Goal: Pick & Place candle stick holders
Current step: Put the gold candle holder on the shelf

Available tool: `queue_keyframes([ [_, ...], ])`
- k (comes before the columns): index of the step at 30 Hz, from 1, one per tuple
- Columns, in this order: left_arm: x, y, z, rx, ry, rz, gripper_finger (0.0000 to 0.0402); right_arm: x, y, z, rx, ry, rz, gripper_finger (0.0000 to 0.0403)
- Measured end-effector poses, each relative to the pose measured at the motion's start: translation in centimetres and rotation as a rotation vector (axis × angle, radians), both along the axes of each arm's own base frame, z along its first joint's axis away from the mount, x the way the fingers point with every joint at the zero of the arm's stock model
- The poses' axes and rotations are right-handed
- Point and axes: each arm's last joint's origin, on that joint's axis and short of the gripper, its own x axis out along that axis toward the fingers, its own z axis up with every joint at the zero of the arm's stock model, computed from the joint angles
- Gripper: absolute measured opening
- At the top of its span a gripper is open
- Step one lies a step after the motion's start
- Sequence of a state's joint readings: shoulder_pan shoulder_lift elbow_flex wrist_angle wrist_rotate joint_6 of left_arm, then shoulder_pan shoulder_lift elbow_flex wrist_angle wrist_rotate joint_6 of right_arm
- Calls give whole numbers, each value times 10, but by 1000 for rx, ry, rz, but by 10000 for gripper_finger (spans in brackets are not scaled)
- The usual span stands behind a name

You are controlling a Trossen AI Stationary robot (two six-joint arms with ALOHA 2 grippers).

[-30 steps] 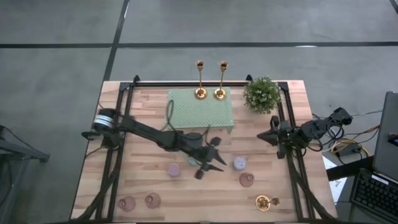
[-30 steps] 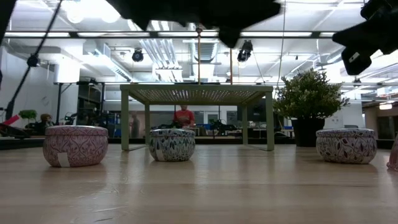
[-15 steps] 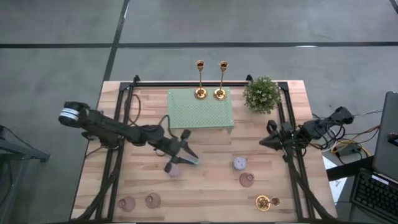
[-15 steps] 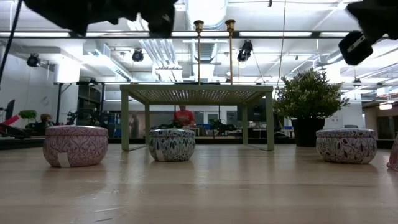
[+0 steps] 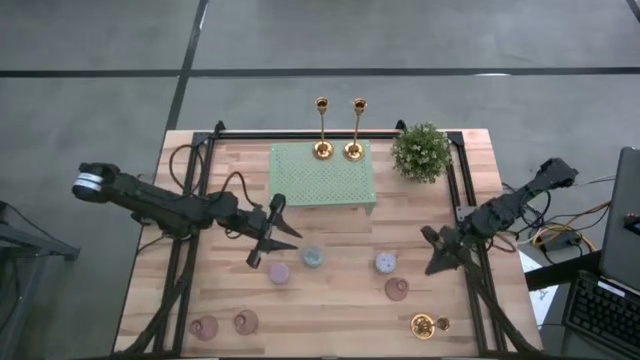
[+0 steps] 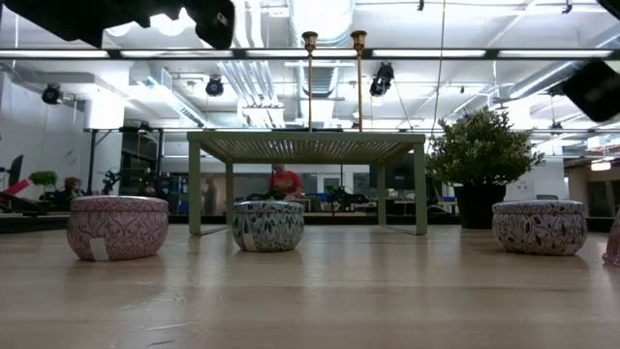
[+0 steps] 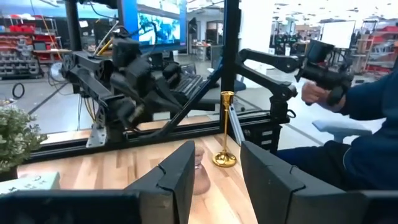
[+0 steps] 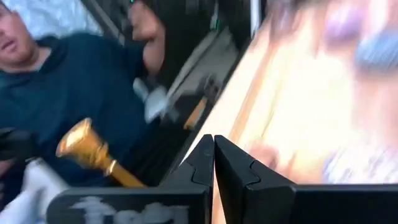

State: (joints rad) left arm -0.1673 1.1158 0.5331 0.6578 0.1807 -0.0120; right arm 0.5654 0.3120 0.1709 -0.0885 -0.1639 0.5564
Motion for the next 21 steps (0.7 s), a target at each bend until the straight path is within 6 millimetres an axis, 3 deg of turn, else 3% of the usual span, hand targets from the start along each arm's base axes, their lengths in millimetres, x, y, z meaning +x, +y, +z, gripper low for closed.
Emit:
queue_keyframes([
  [10,-1,0,0,-82,30,-7,133,-14,23,-9,116,232,176,8],
  [21,-1,1,1,-221,77,-15,133,-26,51,-20,-4,229,188,13],
])
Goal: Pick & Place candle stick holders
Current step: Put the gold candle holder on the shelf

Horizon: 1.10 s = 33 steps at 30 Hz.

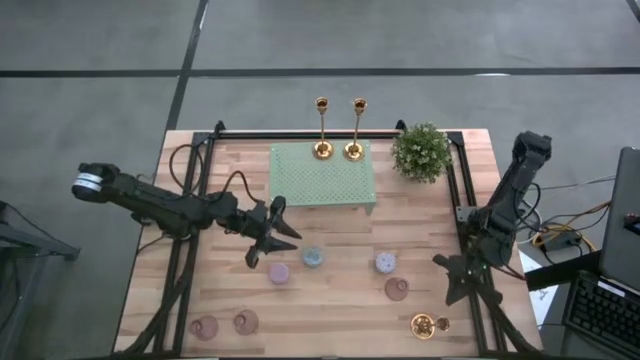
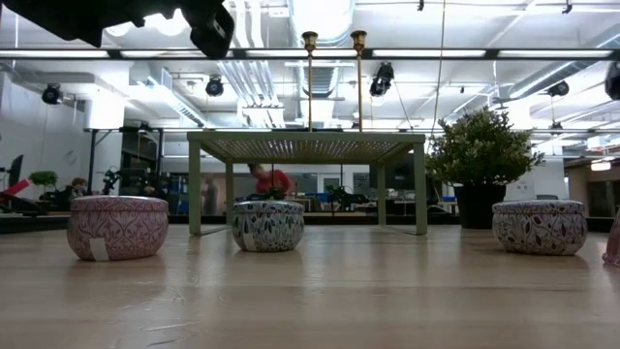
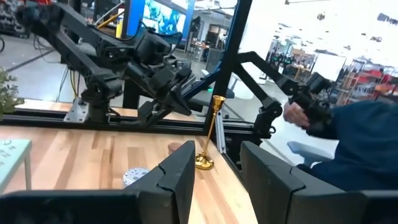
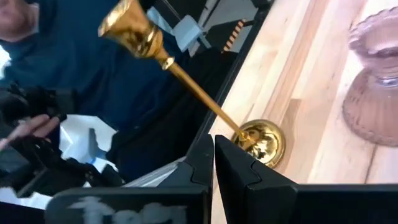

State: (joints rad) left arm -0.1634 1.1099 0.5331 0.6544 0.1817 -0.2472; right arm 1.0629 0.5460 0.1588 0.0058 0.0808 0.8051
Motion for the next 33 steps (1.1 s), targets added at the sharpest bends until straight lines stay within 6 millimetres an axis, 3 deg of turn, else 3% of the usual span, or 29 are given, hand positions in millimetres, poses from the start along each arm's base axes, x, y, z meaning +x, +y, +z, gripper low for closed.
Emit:
queue_keyframes([
  [7,0,1,0,-45,13,-1,133,-4,22,-5,-50,-103,-19,63],
  [20,0,1,1,-65,19,-3,133,7,46,-17,-72,-220,-76,164],
  [26,0,1,0,-57,20,-3,133,12,52,-13,-70,-344,-129,172],
  [33,-1,1,-7,-53,42,-2,133,15,62,-19,-117,-363,-116,156],
])
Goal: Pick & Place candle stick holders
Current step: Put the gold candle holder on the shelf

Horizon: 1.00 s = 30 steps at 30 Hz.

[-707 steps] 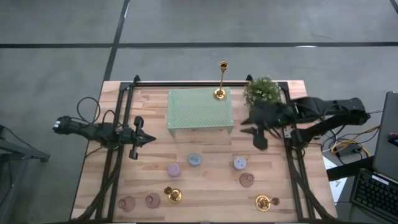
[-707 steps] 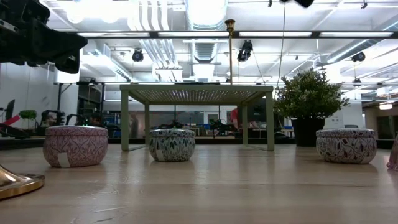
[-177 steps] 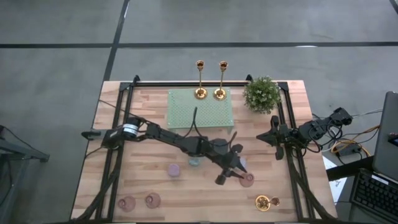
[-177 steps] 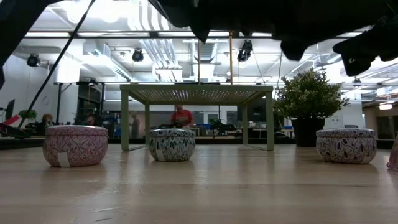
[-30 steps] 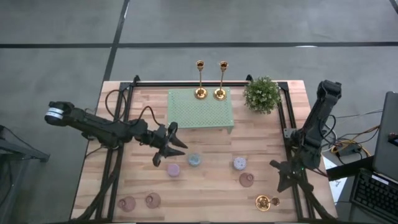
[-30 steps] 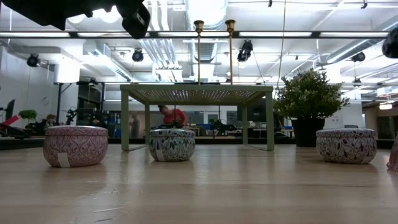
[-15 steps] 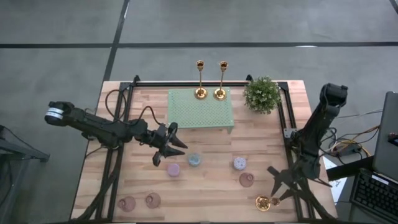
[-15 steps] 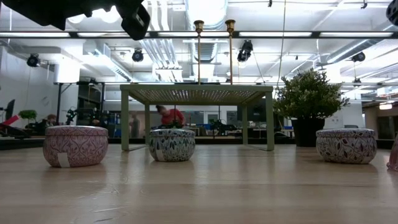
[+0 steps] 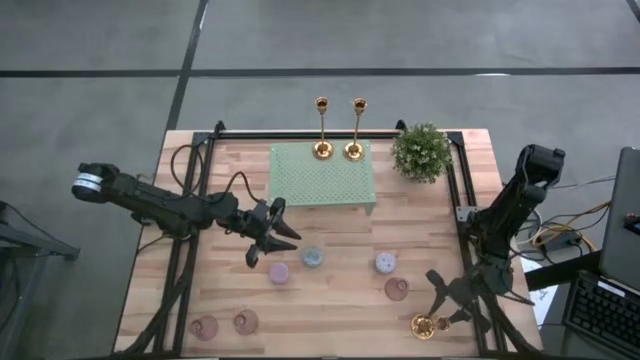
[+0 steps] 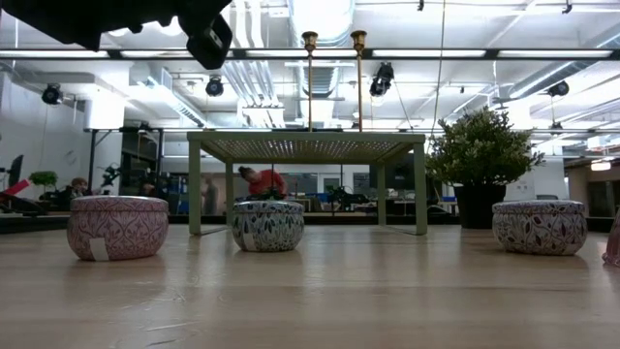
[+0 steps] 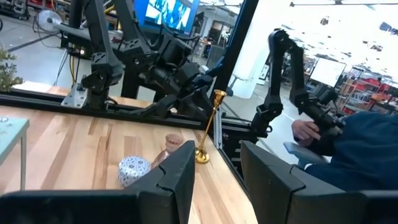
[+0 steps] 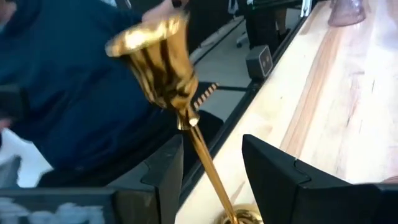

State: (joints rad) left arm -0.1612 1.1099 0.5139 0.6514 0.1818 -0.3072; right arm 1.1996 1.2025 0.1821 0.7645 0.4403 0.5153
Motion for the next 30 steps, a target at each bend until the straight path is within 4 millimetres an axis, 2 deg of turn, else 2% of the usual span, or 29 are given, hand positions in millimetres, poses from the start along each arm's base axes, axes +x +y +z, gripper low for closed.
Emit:
queue_keyframes([
  [4,-1,0,-5,16,12,1,133,6,15,2,-45,-21,9,147],
  [10,-1,1,-5,18,7,3,133,12,32,16,-77,-94,29,125],
  [20,-1,1,-4,19,2,29,133,14,33,22,-150,-64,26,23],
  [26,-2,1,-3,52,-18,19,133,20,28,33,-131,-94,-43,22],
  [30,-14,2,6,95,-38,-31,133,26,22,41,-109,-113,-82,21],
])
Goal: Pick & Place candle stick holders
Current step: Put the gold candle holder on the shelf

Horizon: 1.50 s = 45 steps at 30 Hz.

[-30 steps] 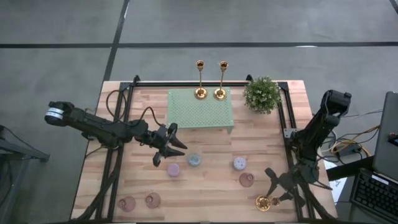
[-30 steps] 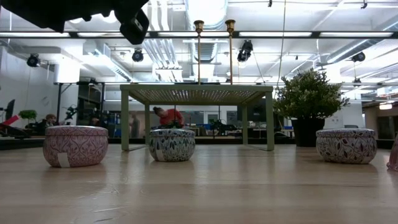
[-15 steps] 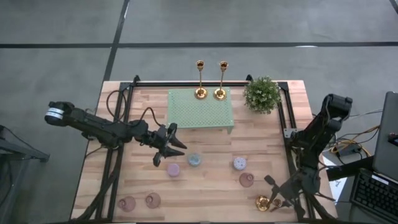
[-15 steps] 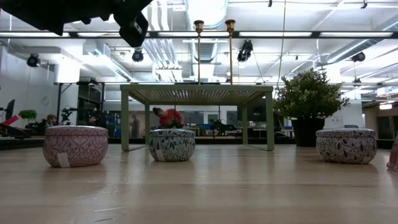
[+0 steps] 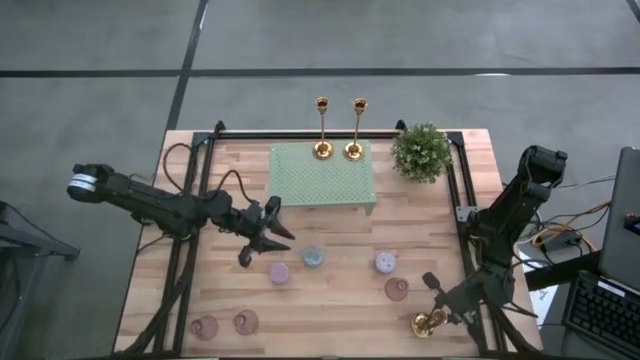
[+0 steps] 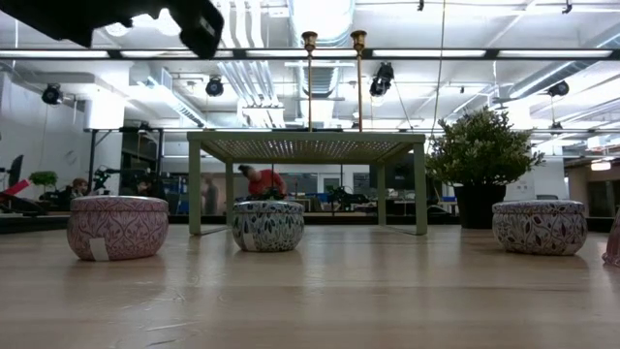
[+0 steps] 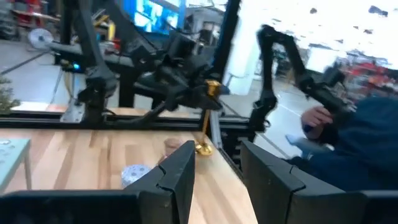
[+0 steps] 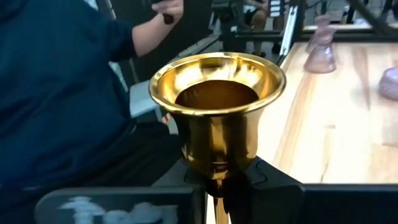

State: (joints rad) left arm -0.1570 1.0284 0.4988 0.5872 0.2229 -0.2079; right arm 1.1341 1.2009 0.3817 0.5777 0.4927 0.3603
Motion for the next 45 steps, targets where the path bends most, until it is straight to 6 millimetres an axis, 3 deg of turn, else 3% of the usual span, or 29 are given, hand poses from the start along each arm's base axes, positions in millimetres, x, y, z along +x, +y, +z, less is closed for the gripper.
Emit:
queue_keyframes([
  [8,-40,9,4,55,130,93,125,18,-15,15,65,-26,-74,20],
  [14,-62,13,8,87,117,119,115,38,-24,26,100,-32,-83,19],
  [20,-70,16,-18,93,149,165,76,63,-35,41,80,-17,-144,19],
  [25,-75,17,-32,40,75,164,23,88,-47,72,38,-44,-169,19],
  [29,-76,17,-40,-24,26,175,8,110,-65,92,-6,-54,-253,19],
  [32,-76,17,-43,-38,0,181,28,127,-82,103,-30,-77,-296,19],
  [36,-74,18,-40,-52,-48,197,87,150,-107,112,3,-89,-268,19],
  [41,-67,16,-34,-58,-66,204,155,184,-134,110,12,-54,-266,19],
  [45,-57,15,-32,-52,-47,209,181,214,-149,114,-24,-46,-308,19],
])
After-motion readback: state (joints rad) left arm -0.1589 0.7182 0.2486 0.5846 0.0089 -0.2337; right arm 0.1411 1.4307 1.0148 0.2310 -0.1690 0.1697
